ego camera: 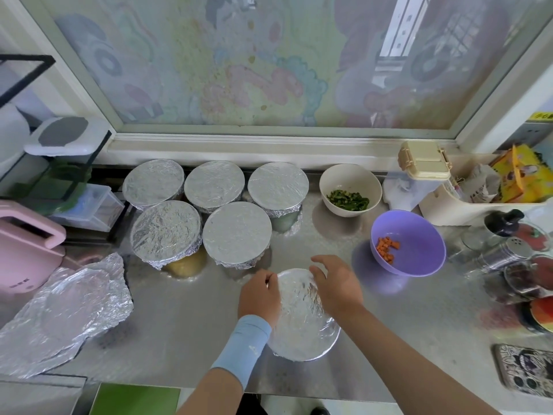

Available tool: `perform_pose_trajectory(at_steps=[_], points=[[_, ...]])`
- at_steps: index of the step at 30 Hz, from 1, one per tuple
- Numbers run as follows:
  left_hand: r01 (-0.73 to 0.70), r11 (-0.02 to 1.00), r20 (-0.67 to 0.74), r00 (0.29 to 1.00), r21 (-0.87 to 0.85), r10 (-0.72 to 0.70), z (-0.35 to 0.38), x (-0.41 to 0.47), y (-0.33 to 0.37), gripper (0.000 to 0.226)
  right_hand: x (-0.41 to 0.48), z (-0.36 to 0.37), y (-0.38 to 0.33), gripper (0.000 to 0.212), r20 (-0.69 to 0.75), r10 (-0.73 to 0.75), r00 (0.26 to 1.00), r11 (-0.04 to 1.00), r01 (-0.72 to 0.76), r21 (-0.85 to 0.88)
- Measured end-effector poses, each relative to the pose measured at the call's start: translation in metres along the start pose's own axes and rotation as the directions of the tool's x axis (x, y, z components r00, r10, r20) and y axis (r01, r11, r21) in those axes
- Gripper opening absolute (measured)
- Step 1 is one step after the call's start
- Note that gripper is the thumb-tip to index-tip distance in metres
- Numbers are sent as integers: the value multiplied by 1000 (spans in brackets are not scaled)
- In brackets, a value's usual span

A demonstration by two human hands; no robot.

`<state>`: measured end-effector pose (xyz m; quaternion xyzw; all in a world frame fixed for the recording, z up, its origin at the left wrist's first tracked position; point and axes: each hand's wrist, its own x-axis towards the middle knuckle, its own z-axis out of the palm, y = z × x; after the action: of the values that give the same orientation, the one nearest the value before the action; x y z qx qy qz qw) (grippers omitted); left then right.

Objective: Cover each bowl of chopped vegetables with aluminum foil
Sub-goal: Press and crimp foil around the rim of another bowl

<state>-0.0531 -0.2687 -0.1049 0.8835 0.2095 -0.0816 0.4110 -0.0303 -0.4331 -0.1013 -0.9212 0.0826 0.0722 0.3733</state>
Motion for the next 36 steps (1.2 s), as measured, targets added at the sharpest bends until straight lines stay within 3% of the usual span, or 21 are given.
perform_pose_trajectory(at_steps=[3,6,9,23,25,27,29,36], points=[[-41,995,33,999,93,38,-9,4,-2,16,-15,3,0,24,-28,50,998,998,-51,-39],[-193,981,192,964,15,187,-12,14,6,33,-24,11,0,24,-32,90,995,996,-91,-8],[-260,965,285,925,-13,253,-5,21,9,24,-27,17,1,23,-7,140,990,986,-139,90],[-170,976,168,975,137,146,-2,18,3,25,-30,14,10,26,41,258,965,930,-260,259],[-176,980,170,972,88,160,-5,16,2,28,-35,14,15,25,30,269,963,924,-267,273],[-205,977,228,950,-61,214,-5,12,4,41,-38,14,16,22,51,270,962,906,-271,324],[-190,967,270,935,-172,231,-4,8,7,40,-37,14,18,20,78,283,956,879,-291,377],[-127,981,175,973,-149,153,3,4,8,30,-31,18,26,35,117,325,939,828,-342,446]])
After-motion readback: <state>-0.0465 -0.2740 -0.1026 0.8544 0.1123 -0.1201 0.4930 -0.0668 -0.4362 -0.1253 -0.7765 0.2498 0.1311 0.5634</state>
